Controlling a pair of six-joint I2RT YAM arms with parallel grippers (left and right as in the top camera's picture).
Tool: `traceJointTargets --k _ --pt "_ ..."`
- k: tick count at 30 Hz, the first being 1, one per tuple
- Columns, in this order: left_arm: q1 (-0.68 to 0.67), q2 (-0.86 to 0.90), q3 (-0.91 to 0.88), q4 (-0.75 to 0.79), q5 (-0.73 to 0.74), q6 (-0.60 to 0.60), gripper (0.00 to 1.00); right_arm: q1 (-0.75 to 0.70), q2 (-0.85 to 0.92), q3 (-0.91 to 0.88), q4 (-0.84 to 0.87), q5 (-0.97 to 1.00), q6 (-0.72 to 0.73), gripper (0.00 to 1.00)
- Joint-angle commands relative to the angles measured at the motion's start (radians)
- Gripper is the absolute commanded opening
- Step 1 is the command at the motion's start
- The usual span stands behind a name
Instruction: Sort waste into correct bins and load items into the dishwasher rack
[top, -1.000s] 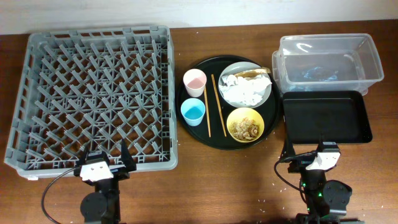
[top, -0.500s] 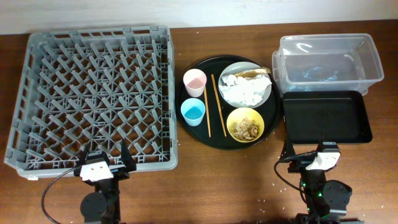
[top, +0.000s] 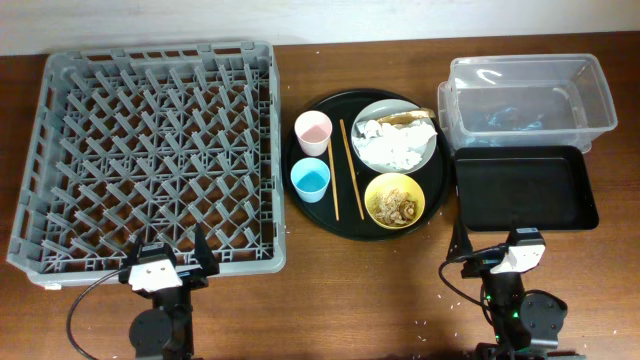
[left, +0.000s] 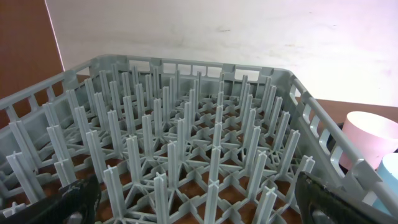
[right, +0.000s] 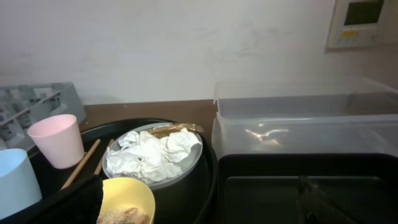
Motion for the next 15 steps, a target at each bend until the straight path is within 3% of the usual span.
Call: traceJointTargets --k 1,6,15 --pt "0.006 -0.011 -0.003 0.038 0.007 0.015 0.99 0.005 -0.008 0.005 0.031 -0.035 -0.014 0.98" --pt "0.006 -0.011 0.024 0.144 0.069 0.008 0.99 0.005 -0.007 0.079 0.047 -0.036 -0.071 0.98" --pt "0.006 0.06 0.233 0.082 0.101 0.008 0.99 0.005 0.103 0.352 -0.021 -0.063 -0.12 0.98"
